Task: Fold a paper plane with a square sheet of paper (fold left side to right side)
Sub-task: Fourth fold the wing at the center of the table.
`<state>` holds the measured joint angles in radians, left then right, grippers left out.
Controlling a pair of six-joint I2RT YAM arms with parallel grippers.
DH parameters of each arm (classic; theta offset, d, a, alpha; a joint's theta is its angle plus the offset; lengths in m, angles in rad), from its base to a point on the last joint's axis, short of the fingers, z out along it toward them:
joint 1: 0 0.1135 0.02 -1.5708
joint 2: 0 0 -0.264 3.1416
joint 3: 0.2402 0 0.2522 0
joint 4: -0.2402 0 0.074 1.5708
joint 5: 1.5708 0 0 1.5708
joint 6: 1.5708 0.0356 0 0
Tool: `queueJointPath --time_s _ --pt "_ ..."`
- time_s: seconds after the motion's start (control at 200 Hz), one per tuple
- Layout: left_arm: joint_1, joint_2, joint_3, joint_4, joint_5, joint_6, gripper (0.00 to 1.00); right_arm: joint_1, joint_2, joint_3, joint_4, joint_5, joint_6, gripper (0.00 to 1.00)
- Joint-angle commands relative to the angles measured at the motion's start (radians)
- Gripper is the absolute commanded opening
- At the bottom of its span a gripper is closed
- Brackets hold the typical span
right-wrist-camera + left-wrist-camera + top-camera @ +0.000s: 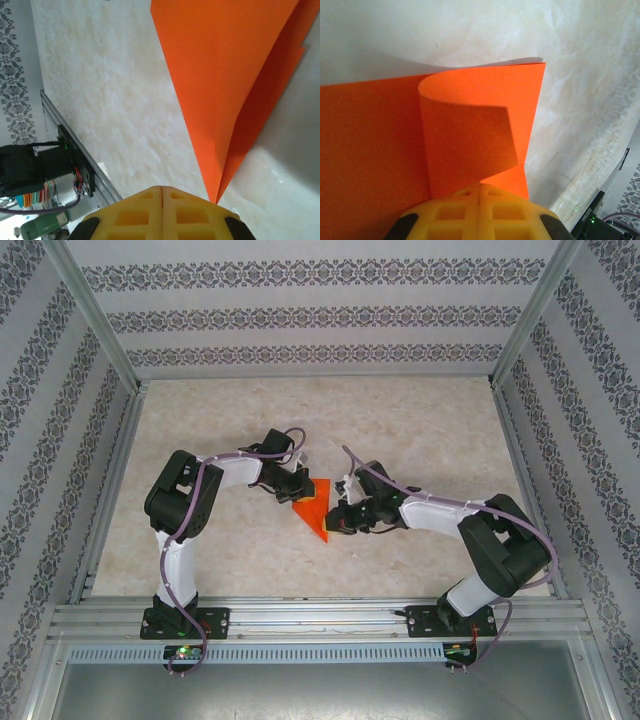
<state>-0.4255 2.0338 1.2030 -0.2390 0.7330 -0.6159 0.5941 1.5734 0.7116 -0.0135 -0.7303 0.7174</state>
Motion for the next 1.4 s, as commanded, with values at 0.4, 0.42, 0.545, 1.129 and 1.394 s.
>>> queueJointPath --time_s 0.4,0.42,0.545,1.129,1.394 --pt "-0.004 0.052 -0.034 -0.096 -0.118 0.010 0.00 -0.008 0.180 0.084 0.136 0.066 0.028 0.00" --pt "-0.003 0.052 -0.033 -0.097 -0.118 0.010 0.00 -0.009 0.181 0.083 0.133 0.072 0.026 0.00" --pt "-0.003 0.052 -0.031 -0.098 -0.118 0.011 0.00 -0.012 0.193 0.085 0.117 0.093 0.022 0.00" --pt "-0.003 0.051 -0.022 -0.106 -0.119 0.015 0.00 0.001 0.218 0.094 -0.032 0.156 -0.022 0.00" --pt "-0.004 0.038 -0.013 -0.110 -0.116 0.014 0.02 0.011 0.228 0.109 -0.131 0.215 -0.045 0.00"
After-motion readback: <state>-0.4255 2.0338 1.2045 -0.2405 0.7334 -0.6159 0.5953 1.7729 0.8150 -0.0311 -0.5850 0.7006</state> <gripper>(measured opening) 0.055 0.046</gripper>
